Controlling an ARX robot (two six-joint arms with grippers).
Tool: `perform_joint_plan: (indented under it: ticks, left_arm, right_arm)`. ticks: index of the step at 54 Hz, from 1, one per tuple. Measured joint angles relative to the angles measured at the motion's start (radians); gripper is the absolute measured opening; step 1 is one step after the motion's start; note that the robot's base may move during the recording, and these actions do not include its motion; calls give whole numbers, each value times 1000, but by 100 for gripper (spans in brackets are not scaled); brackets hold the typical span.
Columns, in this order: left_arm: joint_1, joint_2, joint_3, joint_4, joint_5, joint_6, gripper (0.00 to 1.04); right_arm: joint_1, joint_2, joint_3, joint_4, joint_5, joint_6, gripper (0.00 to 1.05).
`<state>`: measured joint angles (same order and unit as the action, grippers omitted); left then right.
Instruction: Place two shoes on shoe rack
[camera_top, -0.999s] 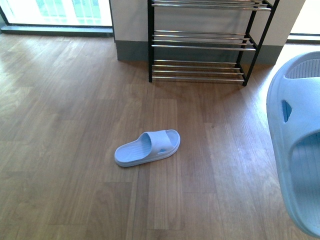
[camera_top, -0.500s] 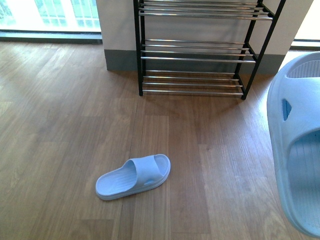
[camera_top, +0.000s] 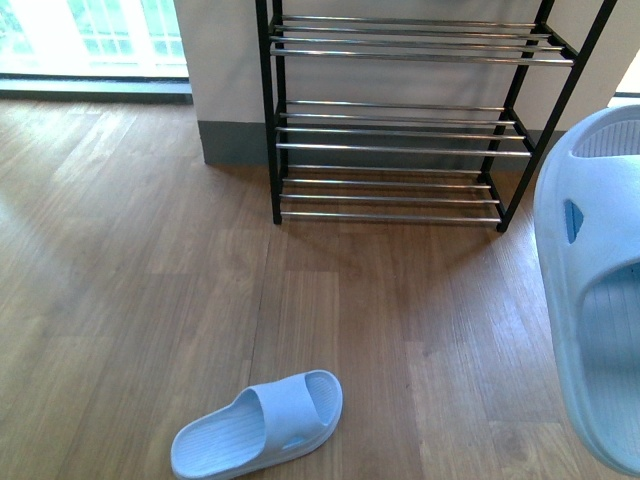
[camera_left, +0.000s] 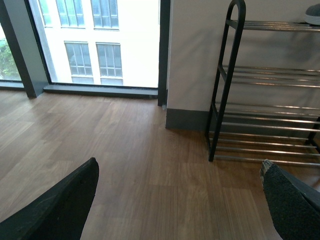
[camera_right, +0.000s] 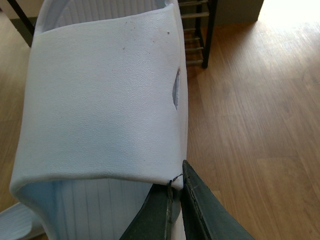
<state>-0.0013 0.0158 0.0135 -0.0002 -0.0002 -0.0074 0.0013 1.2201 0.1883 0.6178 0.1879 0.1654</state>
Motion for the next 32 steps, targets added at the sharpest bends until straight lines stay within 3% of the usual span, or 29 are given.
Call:
perform_joint_plan:
  ticks: [32]
  left_arm:
    - [0, 0, 0, 0, 0, 0, 95]
  right_arm:
    - [0, 0, 0, 0, 3, 0, 1]
